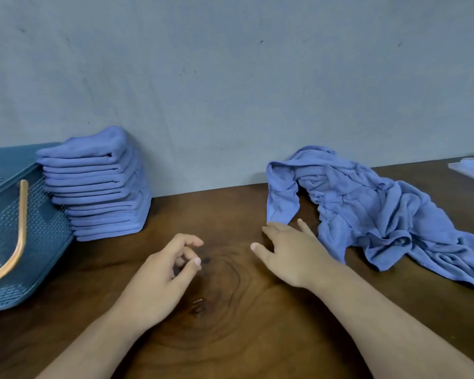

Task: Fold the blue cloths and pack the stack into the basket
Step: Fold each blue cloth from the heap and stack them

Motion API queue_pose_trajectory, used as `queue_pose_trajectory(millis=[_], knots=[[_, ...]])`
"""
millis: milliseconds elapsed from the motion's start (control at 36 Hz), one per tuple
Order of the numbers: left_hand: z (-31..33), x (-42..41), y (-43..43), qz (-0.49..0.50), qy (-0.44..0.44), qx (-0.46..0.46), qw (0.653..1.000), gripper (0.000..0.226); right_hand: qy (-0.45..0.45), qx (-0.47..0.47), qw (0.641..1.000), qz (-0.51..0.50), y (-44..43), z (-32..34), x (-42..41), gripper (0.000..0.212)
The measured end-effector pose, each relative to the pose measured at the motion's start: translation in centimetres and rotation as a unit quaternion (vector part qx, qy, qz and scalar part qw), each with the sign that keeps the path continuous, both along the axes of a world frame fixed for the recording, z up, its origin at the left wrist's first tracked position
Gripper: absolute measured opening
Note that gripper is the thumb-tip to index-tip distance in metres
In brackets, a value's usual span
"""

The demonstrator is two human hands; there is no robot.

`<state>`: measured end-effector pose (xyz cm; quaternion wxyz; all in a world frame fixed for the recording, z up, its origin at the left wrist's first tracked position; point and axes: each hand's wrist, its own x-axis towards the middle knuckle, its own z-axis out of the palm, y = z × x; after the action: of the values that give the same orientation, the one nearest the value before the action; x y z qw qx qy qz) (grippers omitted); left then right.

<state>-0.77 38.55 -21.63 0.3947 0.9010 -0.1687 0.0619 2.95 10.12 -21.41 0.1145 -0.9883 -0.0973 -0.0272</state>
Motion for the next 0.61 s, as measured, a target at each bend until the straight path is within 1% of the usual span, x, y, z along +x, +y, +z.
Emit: queue_pose_trajectory(millis=[83,194,250,278,333,361,389,417,444,500,528,556,583,611], knots=[[-0.1,0.1,0.1,-0.001,0.0,-0.001,1.0,0.023,0.008,0.033,0.996,0.082,1.3,0.3,-0.7,0.069],[-0.3,0.1,0.2,-0.002,-0.012,-0.011,1.0,0.024,0.034,0.091,0.982,0.164,2.5,0.6,-1.5,0.053],[-0.3,0.1,0.2,0.001,-0.018,-0.015,1.0,0.024,0.046,0.126,0.972,0.191,2.9,0.8,-2.1,0.04],[-0.2,0.1,0.2,0.002,-0.021,-0.018,1.0,0.023,0.061,0.169,0.963,0.2,3.1,0.9,-2.4,0.033],[-0.1,0.0,0.1,0.0,-0.026,-0.019,0.999,0.021,0.095,0.297,0.929,0.198,3.3,1.0,-3.0,0.024],[0.0,-0.1,0.1,-0.002,-0.026,-0.017,1.0,0.02,0.086,0.348,0.915,0.186,3.2,0.9,-3.1,0.022],[0.1,-0.2,0.0,-0.004,-0.026,-0.017,1.0,0.019,0.047,0.373,0.911,0.169,3.1,0.8,-2.9,0.02],[0.1,-0.3,-0.1,-0.005,-0.025,-0.021,0.999,0.019,-0.016,0.366,0.919,0.148,2.9,0.5,-2.6,0.018],[0.2,-0.4,-0.2,-0.004,-0.023,-0.027,0.999,0.018,-0.084,0.34,0.929,0.12,2.7,0.3,-2.2,0.017],[0.3,-0.5,-0.3,-0.001,-0.022,-0.036,0.999,0.017,-0.198,0.247,0.947,0.053,2.0,-0.2,-1.1,0.02],[0.3,-0.5,-0.3,0.0,-0.022,-0.039,0.999,0.017,-0.225,0.184,0.957,0.019,1.6,-0.5,-0.7,0.027],[0.3,-0.5,-0.3,0.001,-0.02,-0.042,0.999,0.017,-0.227,0.121,0.966,-0.013,1.2,-0.9,-0.3,0.037],[0.4,-0.5,-0.3,0.001,-0.019,-0.044,0.999,0.017,-0.204,0.065,0.976,-0.04,1.0,-1.4,-0.1,0.047],[0.4,-0.4,-0.3,0.001,-0.018,-0.046,0.999,0.017,-0.162,0.026,0.985,-0.056,0.9,-1.7,-0.1,0.056]])
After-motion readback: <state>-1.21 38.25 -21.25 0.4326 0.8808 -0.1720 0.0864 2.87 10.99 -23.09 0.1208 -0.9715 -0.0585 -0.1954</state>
